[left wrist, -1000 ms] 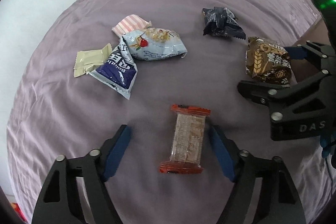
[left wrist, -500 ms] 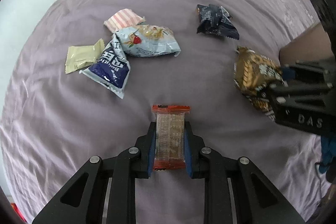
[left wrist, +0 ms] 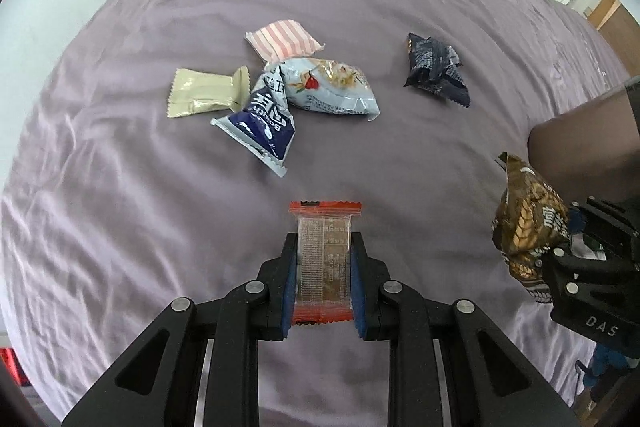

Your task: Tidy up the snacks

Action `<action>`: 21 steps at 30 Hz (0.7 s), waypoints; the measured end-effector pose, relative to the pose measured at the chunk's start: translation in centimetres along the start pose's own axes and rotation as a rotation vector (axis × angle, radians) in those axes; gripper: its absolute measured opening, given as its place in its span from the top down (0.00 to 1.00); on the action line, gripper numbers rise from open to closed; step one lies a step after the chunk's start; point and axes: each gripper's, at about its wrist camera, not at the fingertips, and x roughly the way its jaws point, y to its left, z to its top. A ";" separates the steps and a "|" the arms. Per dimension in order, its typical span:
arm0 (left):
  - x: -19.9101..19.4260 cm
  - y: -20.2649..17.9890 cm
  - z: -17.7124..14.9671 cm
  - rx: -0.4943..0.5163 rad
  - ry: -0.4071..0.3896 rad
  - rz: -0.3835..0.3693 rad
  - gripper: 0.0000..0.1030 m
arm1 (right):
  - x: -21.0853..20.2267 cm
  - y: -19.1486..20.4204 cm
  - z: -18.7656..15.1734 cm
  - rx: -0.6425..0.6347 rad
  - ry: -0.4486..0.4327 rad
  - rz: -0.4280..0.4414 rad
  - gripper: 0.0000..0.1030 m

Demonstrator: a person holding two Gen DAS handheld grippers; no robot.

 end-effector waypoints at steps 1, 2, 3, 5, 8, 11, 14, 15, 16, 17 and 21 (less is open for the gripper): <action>-0.5 0.1 0.0 0.011 -0.003 0.006 0.81 | -0.3 0.2 -0.1 0.000 -0.002 0.002 0.65; -0.9 -0.1 0.0 0.019 -0.005 0.011 0.81 | -0.9 0.3 -0.4 -0.001 -0.005 0.005 0.65; -1.3 -0.3 -0.1 0.029 -0.008 0.016 0.81 | -1.3 0.5 -0.6 -0.002 -0.007 0.007 0.65; -2.5 -0.5 -0.3 0.048 -0.016 0.022 0.81 | -2.5 0.8 -1.2 -0.004 -0.012 0.008 0.65; -4.2 -1.0 -0.9 0.075 -0.026 0.028 0.81 | -3.9 1.1 -2.0 -0.008 -0.013 0.005 0.65; -5.6 -2.3 -1.1 0.105 -0.040 0.029 0.81 | -5.4 1.2 -3.1 -0.009 -0.009 -0.006 0.65; -6.9 -3.3 -1.5 0.134 -0.050 0.032 0.81 | -6.9 1.0 -4.1 0.002 -0.007 -0.015 0.65; -7.3 -3.7 -1.6 0.147 -0.053 0.030 0.81 | -7.4 1.0 -4.4 0.005 -0.009 -0.019 0.65; -7.6 -4.2 -1.5 0.161 -0.057 0.028 0.81 | -7.8 0.9 -4.7 0.006 -0.010 -0.021 0.65; -7.8 -4.7 -1.6 0.175 -0.060 0.028 0.81 | -8.3 0.8 -5.0 0.007 -0.012 -0.023 0.65; -8.8 -6.5 -1.7 0.222 -0.075 0.013 0.81 | -9.6 0.2 -6.4 0.005 -0.009 -0.041 0.65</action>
